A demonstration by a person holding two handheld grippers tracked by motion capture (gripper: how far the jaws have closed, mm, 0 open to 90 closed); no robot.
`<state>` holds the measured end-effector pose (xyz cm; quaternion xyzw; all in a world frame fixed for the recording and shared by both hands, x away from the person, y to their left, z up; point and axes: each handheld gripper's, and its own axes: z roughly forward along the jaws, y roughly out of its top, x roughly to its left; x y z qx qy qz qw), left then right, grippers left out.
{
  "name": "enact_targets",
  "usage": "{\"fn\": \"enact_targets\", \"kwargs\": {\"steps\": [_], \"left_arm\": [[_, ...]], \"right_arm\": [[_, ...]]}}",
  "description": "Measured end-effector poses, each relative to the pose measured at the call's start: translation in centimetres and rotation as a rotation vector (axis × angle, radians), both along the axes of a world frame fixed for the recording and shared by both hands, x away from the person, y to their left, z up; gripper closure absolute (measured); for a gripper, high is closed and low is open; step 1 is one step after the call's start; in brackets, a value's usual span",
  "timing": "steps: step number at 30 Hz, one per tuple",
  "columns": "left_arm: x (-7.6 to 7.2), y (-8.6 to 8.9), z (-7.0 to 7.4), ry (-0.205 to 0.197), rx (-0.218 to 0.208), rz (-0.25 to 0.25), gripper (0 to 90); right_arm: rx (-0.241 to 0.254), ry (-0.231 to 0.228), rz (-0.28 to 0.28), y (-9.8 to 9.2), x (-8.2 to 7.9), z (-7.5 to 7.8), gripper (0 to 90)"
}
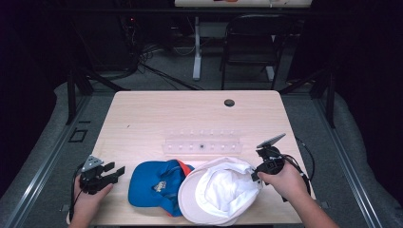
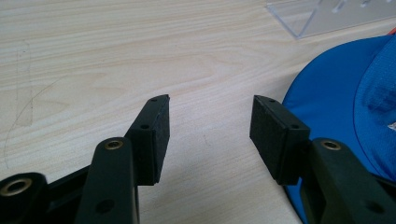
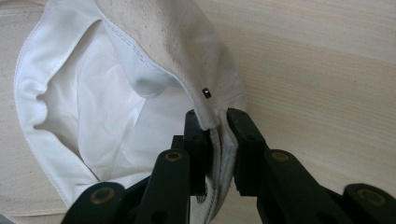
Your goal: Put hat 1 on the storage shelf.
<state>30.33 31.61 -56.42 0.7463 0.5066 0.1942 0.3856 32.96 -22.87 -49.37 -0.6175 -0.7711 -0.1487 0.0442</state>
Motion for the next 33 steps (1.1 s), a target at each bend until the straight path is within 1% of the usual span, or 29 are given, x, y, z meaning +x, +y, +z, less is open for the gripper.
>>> {"fn": "enact_targets", "kwargs": {"steps": [3,6,7,8,9,10,11,12,14,17,18,19,20,22,23,25,26,27,28,29,30,32,33], "left_arm": [[0.0,0.0,0.0,0.001,0.0,0.001,48.1],[0.1,0.0,-0.1,0.009,0.003,-0.001,48.2],[0.1,0.0,-0.1,0.009,0.003,-0.001,48.2],[0.1,0.0,0.0,0.006,0.003,0.0,48.2],[0.1,0.0,0.0,0.004,0.001,0.0,48.2],[0.1,0.0,0.0,0.002,-0.003,0.002,48.2],[0.1,0.1,-0.1,0.003,-0.003,0.003,48.2],[0.1,0.1,-0.1,0.005,-0.001,0.003,48.2],[0.1,0.1,-0.1,0.004,0.0,0.002,48.3],[0.0,0.1,0.0,0.002,-0.001,0.0,48.3],[0.0,0.1,0.0,0.003,0.0,0.001,48.3],[0.0,0.1,-0.1,0.0,-0.002,0.004,48.2],[0.0,0.2,-0.1,0.003,-0.001,0.004,48.2],[0.0,0.2,-0.1,0.003,-0.001,0.006,48.3],[0.0,0.3,0.0,0.0,-0.004,0.006,48.3],[0.0,0.3,0.0,0.0,-0.004,0.006,48.3],[0.0,0.2,-0.1,0.001,-0.003,0.006,48.3],[0.1,0.2,-0.1,0.003,0.0,0.005,48.3],[0.1,0.2,-0.1,0.002,0.002,0.004,48.2],[0.1,0.2,-0.1,0.002,0.002,0.004,48.3],[0.0,0.2,0.0,0.005,0.003,-0.001,48.3],[0.0,0.1,0.0,0.002,0.002,-0.002,48.3],[0.0,0.1,0.0,0.002,0.002,-0.003,48.3]], "right_arm": [[-0.016,0.011,0.0,0.1,0.0,0.1,79.6],[-0.038,0.016,-0.021,0.5,0.0,0.3,80.2],[-0.038,0.016,-0.021,0.5,0.0,0.3,80.2],[-0.056,0.038,-0.014,0.6,0.1,0.6,80.5],[-0.047,0.035,-0.033,0.8,0.1,0.6,80.5],[-0.058,0.034,-0.013,0.7,0.2,0.7,80.5],[-0.067,0.049,-0.017,0.9,0.3,0.8,80.6],[-0.069,0.043,-0.015,0.9,0.4,0.9,80.6],[-0.078,0.058,-0.031,1.2,0.6,1.1,80.7],[-0.088,0.072,-0.027,1.6,0.9,1.5,80.7],[-0.09,0.071,-0.041,1.8,0.9,1.7,80.7],[-0.098,0.085,-0.024,1.9,1.0,2.0,80.7],[-0.111,0.084,-0.022,2.1,1.0,2.2,80.7],[-0.109,0.076,-0.031,2.2,1.0,2.3,80.7],[-0.118,0.088,-0.022,2.6,1.1,2.8,80.7],[-0.128,0.091,-0.019,2.9,1.1,3.3,80.7],[-0.129,0.086,-0.022,3.1,1.1,3.5,80.7],[-0.137,0.101,0.0,3.2,1.2,3.9,80.7],[-0.147,0.11,0.01,3.3,1.3,4.2,80.7],[-0.147,0.11,0.01,3.3,1.3,4.2,80.7],[-0.137,0.098,-0.003,3.7,1.3,4.8,80.7],[-0.138,0.095,-0.007,4.0,1.3,5.2,80.7],[-0.144,0.099,0.002,4.1,1.4,5.5,80.7]]}}
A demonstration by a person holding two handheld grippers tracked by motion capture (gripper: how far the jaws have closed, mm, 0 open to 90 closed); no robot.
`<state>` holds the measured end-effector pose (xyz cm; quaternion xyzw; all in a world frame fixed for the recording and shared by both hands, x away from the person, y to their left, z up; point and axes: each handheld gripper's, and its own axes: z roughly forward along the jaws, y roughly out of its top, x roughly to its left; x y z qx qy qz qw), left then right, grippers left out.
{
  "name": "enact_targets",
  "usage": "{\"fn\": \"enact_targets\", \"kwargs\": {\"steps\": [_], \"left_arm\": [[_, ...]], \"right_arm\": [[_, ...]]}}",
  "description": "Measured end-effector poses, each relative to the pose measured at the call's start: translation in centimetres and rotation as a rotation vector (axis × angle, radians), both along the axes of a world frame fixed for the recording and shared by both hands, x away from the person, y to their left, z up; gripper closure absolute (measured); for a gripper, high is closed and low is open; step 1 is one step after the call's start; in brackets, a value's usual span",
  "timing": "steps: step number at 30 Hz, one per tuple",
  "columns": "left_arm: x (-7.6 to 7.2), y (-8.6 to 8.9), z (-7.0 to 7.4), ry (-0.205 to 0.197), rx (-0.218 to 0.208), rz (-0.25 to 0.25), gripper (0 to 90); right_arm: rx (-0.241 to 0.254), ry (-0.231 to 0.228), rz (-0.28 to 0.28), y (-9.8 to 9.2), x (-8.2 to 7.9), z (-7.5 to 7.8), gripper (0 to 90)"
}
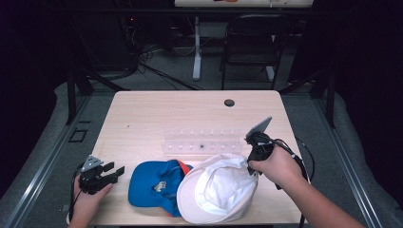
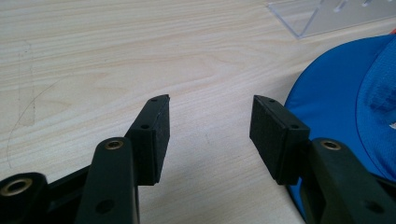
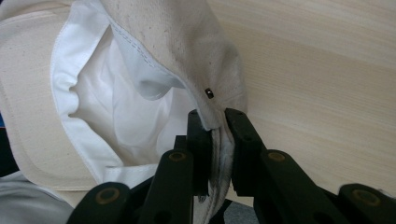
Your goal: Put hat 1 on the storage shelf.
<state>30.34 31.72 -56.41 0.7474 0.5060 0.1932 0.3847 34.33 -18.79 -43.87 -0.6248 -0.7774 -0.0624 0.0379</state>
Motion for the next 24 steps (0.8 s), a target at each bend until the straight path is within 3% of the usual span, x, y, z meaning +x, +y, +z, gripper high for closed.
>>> {"fn": "enact_targets", "kwargs": {"steps": [4,5,9,14,18,19,22,24], "left_arm": [[0.0,0.0,-0.1,-0.003,-0.002,0.003,48.3],[0.0,0.0,-0.1,-0.003,-0.002,0.003,48.3],[0.0,0.1,0.0,0.005,0.0,0.001,48.3],[0.1,0.3,-0.1,0.009,0.001,0.005,48.3],[0.0,0.3,0.0,0.011,0.001,0.004,48.3],[0.0,0.4,0.0,0.015,0.005,0.003,48.3],[0.0,0.4,0.0,0.016,0.003,0.005,48.3],[0.0,0.3,0.0,0.017,0.003,0.005,48.3]], "right_arm": [[-0.019,-0.002,0.006,0.8,0.1,1.1,80.7],[-0.032,0.022,0.03,0.9,0.2,1.5,80.7],[-0.04,0.021,0.019,1.6,0.2,2.1,80.7],[-0.028,0.076,0.038,2.6,0.4,4.1,80.7],[0.025,0.092,0.016,3.0,0.5,5.0,80.7],[0.062,0.131,0.035,2.8,0.6,5.4,80.7],[0.13,0.165,0.013,2.5,0.7,5.3,80.8],[0.204,0.2,-0.006,2.0,0.9,5.1,80.8]]}}
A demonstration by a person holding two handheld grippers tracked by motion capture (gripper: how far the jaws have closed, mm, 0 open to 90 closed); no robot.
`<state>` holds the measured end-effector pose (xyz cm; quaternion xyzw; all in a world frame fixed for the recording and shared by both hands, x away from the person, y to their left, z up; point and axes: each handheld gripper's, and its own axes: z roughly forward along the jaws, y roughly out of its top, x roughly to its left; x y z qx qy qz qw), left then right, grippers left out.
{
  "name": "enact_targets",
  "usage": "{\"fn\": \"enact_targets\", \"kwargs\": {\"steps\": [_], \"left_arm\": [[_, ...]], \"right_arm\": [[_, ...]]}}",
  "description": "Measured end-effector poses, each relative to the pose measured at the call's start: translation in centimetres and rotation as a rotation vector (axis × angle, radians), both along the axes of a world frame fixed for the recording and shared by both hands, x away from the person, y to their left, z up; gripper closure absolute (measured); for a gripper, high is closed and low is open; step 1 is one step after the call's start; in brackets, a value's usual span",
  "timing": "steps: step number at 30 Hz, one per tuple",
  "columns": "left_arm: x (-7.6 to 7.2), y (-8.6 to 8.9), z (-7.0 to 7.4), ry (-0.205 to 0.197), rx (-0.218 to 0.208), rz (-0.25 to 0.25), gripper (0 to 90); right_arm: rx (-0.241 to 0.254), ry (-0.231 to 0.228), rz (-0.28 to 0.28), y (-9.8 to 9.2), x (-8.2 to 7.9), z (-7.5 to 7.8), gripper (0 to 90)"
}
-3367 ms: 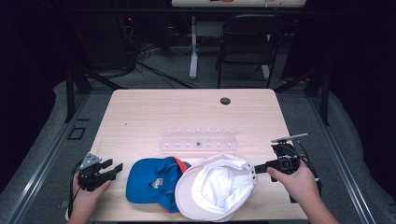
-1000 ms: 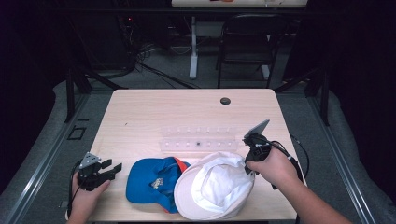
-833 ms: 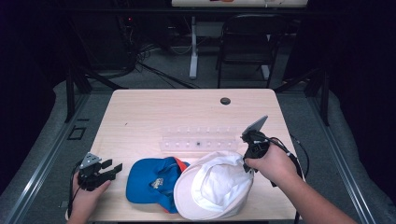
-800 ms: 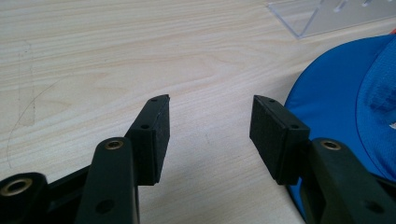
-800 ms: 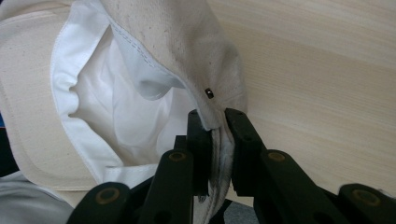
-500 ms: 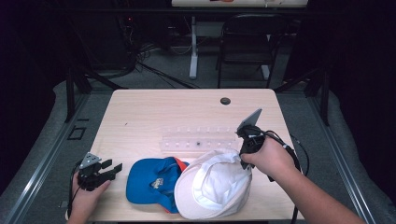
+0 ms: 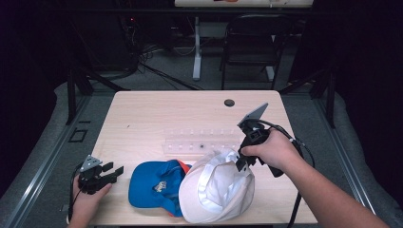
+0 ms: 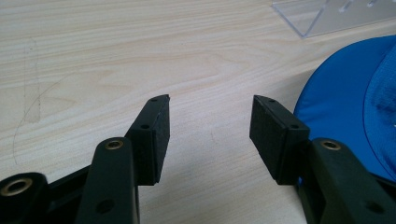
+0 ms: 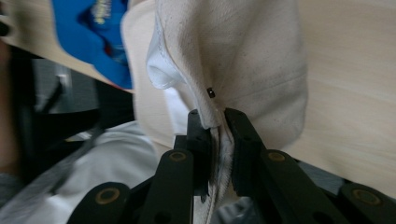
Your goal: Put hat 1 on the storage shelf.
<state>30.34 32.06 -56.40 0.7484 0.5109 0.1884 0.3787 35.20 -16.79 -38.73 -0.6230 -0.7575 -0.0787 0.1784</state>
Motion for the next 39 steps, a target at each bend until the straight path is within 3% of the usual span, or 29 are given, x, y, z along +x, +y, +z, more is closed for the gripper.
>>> {"fn": "enact_targets", "kwargs": {"steps": [6,8,9,11,12,13,21,24,27,29,31,39], "left_arm": [[0.0,-0.1,-0.1,-0.011,-0.006,0.002,48.3],[0.0,-0.1,-0.1,-0.008,-0.006,0.002,48.3],[0.0,-0.1,-0.1,-0.012,-0.006,0.006,48.3],[0.0,-0.1,-0.1,-0.012,-0.006,0.007,48.3],[0.0,0.0,-0.1,-0.005,-0.004,0.003,48.3],[0.0,0.0,-0.1,-0.006,-0.005,0.005,48.3],[0.0,-0.2,-0.1,-0.015,-0.011,0.008,48.3],[0.0,-0.1,-0.2,-0.011,-0.009,0.008,48.3],[0.0,-0.2,-0.2,-0.011,-0.01,0.007,48.3],[0.0,-0.3,-0.1,-0.014,-0.009,0.006,48.5],[-0.1,-0.4,0.0,-0.014,0.001,-0.001,48.5],[-0.1,-0.9,0.2,-0.033,-0.002,-0.007,48.4]], "right_arm": [[0.18,0.047,-0.049,-1.4,0.1,-0.1,81.0],[0.234,0.056,-0.038,-1.9,0.0,-0.2,81.0],[0.271,0.057,-0.079,-2.0,-0.2,-0.2,81.1],[0.296,0.07,-0.083,-2.2,-0.2,-0.1,81.0],[0.363,0.079,-0.098,-2.6,-0.4,0.1,81.1],[0.382,0.09,-0.075,-2.9,-0.4,0.2,81.1],[0.567,0.082,-0.145,-3.8,-0.9,1.3,81.3],[0.604,0.084,-0.149,-4.2,-0.7,1.9,81.3],[0.653,0.043,-0.154,-4.5,-0.6,2.6,81.3],[0.656,0.031,-0.143,-4.7,-0.5,3.0,81.3],[0.662,0.003,-0.163,-4.8,-0.4,3.5,81.3],[0.685,-0.04,-0.223,-5.1,0.9,4.4,81.3]]}}
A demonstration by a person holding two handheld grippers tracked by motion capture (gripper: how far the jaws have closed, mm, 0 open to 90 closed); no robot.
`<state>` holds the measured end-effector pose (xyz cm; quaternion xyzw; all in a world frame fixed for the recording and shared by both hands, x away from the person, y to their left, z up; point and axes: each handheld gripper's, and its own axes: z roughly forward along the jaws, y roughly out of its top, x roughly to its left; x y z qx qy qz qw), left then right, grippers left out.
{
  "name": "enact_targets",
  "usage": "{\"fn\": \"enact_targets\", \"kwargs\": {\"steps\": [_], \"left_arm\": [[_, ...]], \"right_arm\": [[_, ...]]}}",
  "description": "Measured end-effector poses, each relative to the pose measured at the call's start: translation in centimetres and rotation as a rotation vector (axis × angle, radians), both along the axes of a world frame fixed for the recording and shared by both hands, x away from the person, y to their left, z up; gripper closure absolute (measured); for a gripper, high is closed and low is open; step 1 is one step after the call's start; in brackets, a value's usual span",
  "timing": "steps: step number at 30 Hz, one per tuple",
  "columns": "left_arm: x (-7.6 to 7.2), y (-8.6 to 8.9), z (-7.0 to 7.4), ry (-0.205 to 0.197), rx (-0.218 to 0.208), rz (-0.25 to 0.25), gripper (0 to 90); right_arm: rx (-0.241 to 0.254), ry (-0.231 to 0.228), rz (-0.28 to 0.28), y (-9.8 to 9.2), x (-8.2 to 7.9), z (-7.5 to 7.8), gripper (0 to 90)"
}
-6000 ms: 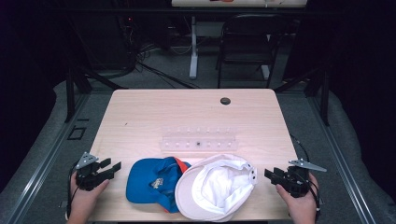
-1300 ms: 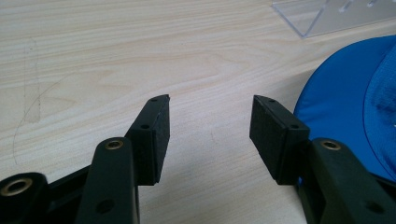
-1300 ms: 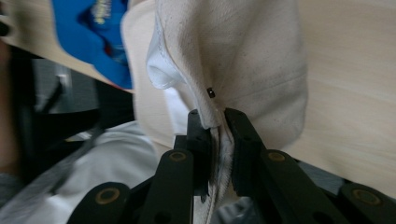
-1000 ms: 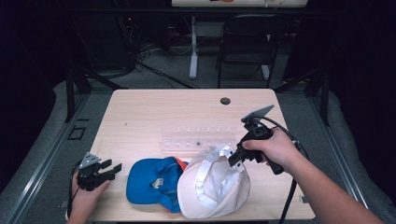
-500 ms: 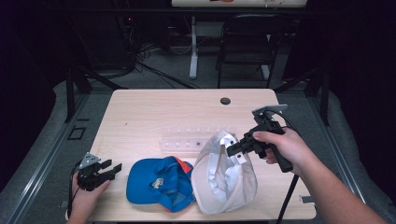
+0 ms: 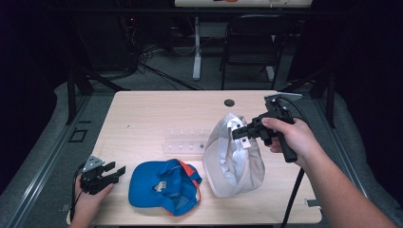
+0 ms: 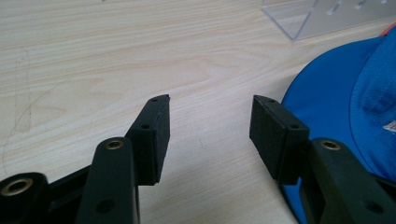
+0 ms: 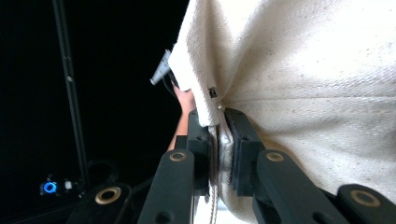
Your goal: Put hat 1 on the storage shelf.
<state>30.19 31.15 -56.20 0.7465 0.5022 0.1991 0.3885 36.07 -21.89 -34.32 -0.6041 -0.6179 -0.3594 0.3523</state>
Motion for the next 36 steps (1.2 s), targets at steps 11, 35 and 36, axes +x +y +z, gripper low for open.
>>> {"fn": "enact_targets", "kwargs": {"steps": [11,35,36], "left_arm": [[-0.1,-1.0,0.5,-0.024,-0.029,-0.01,49.0],[-0.2,-5.5,3.3,-0.084,-0.028,-0.131,47.4],[-0.2,-5.7,3.4,-0.088,-0.034,-0.135,47.4]], "right_arm": [[0.099,-0.03,-0.088,1.4,2.8,0.5,81.3],[0.192,-0.085,-0.223,6.2,7.1,0.5,81.3],[0.192,-0.086,-0.224,6.4,7.2,0.5,81.3]]}}
